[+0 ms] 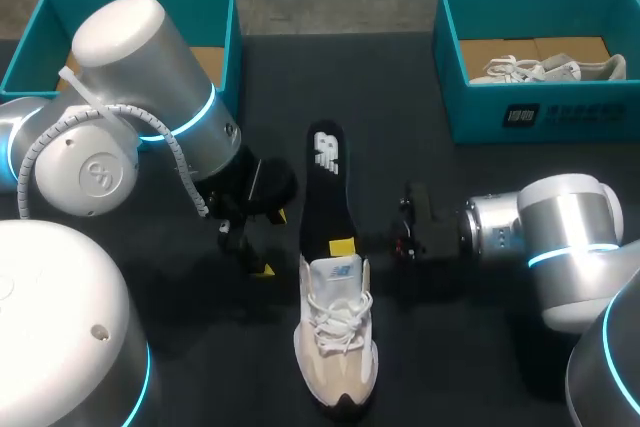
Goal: Take the shoe out of the shoebox, open the shoe tongue, remove and reinsert the insole, then place the shoe into the shoebox
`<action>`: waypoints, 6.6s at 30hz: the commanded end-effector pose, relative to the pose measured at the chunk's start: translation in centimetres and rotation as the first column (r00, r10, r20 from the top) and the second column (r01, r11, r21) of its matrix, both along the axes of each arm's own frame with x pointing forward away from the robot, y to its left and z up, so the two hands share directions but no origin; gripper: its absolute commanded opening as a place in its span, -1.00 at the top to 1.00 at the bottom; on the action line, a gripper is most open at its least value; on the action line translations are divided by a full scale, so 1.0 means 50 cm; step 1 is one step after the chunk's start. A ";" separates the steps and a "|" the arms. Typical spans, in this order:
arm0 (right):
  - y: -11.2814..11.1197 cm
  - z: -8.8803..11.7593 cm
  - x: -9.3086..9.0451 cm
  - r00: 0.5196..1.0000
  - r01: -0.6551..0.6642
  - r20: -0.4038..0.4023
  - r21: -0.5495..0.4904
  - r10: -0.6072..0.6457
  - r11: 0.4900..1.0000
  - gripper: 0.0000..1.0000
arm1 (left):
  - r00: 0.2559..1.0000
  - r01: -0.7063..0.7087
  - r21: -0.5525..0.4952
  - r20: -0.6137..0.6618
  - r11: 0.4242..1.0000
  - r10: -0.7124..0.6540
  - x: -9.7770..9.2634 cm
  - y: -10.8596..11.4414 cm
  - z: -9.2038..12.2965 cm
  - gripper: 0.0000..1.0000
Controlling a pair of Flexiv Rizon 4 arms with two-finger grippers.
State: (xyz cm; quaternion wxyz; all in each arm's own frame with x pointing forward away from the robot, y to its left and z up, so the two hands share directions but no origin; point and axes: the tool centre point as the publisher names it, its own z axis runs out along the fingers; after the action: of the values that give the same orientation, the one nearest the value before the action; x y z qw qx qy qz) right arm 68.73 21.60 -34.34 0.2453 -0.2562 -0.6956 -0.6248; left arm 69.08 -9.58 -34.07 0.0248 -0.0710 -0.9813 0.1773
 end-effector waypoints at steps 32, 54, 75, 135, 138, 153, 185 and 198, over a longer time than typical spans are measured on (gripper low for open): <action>0.001 0.046 0.035 0.996 -0.039 0.084 -0.017 0.041 0.999 0.55 | 1.000 -0.001 0.001 0.002 1.000 0.001 -0.001 -0.002 -0.003 -1.00; 0.012 0.064 0.066 0.994 -0.034 0.100 -0.018 0.036 0.999 0.65 | 1.000 -0.001 0.001 0.002 1.000 0.001 -0.001 -0.002 -0.003 -1.00; -0.001 0.039 0.059 0.999 -0.001 0.049 0.018 0.000 1.000 1.00 | 1.000 -0.001 0.001 0.002 1.000 0.001 -0.001 -0.002 -0.003 -1.00; 0.023 0.043 0.010 0.999 0.020 -0.029 -0.031 -0.021 0.999 0.59 | 1.000 -0.001 0.001 0.002 1.000 0.001 -0.001 -0.002 -0.003 -1.00; 0.020 0.051 0.014 0.999 0.022 -0.024 -0.040 -0.022 0.999 0.58 | 1.000 -0.001 0.001 0.002 1.000 0.001 -0.001 -0.002 -0.003 -1.00; 0.007 0.057 0.044 0.999 0.030 -0.036 -0.043 -0.032 0.999 1.00 | 1.000 -0.001 0.001 0.002 1.000 0.001 -0.001 -0.002 -0.003 -1.00; 0.027 -0.015 -0.017 0.963 0.053 -0.259 -0.092 -0.076 0.994 1.00 | 1.000 -0.001 0.001 0.002 1.000 0.001 -0.001 -0.002 -0.003 -1.00; 0.025 0.011 -0.022 0.982 0.082 -0.167 -0.075 -0.093 0.994 0.46 | 1.000 -0.001 0.001 0.002 1.000 0.001 -0.001 -0.002 -0.003 -1.00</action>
State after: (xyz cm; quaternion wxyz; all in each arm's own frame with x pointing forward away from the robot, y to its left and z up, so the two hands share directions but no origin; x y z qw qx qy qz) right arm 68.00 22.88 -34.31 0.2760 -0.3424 -0.6803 -0.5863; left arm 69.09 -9.58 -34.07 0.0248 -0.0710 -0.9813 0.1773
